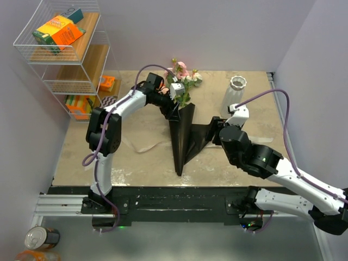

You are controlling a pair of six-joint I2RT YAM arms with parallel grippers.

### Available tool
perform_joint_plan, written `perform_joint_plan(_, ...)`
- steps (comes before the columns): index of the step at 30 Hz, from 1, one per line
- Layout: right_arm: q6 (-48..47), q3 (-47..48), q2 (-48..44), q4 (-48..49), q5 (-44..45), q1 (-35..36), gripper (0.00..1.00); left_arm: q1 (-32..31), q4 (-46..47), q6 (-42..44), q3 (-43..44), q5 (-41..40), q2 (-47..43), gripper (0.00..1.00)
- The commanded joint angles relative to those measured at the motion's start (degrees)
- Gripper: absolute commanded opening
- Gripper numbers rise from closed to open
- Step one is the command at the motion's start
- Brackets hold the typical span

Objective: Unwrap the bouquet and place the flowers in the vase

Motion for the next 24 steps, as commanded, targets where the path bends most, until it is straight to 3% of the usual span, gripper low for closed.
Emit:
perform_joint_plan(1, -0.8, 1.5, -1.9, 1.8, -0.8, -0.1, 0.65, 0.0, 0.6, 0.5, 1.2, 0.1, 0.2, 0.73)
perform_joint_plan(6, -0.8, 1.9, -1.8, 1.6, -0.7, -0.1, 0.66, 0.4, -0.5, 2.0, -0.1, 0.0, -0.6, 0.53)
perform_joint_plan(11, -0.8, 1.7, -1.5, 2.2, -1.4, -0.1, 0.66, 2.4, 0.8, 2.0, -1.6, -1.2, -2.0, 0.59)
perform_joint_plan(19, -1.0, 0.4, -1.3, 3.4, -3.0, -0.1, 0.66, 3.8, 0.8, 2.2, -0.6, -1.1, -1.5, 0.77)
perform_joint_plan(24, -0.9, 0.3, -1.1, 3.7, -3.3, -0.1, 0.66, 3.8, -0.8, 3.2, -0.6, 0.7, -1.2, 0.75)
